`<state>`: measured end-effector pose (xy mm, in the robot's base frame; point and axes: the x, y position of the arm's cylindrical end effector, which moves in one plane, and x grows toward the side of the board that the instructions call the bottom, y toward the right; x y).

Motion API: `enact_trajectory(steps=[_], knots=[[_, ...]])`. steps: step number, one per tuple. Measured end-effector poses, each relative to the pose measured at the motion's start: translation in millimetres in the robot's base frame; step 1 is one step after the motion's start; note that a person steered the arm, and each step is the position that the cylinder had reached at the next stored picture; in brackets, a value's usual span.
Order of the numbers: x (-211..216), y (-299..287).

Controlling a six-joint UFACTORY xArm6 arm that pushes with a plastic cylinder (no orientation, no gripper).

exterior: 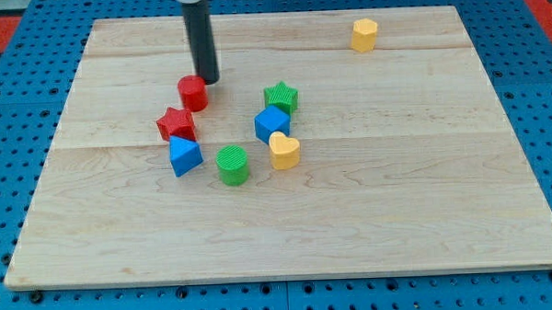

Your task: Slide the yellow hexagon towards green star

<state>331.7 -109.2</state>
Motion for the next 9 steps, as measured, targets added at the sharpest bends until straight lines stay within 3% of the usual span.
enact_trajectory(steps=[1,2,3,4,5,6,7,8,9], knots=[[-14.7,-37.0],[9.4,-41.7],[14.6,10.3],[-13.9,35.8],[-77.3,132.9],[-108.4,233.6],[-121.2,296.2],[-59.9,292.7],[-26.8,205.6]])
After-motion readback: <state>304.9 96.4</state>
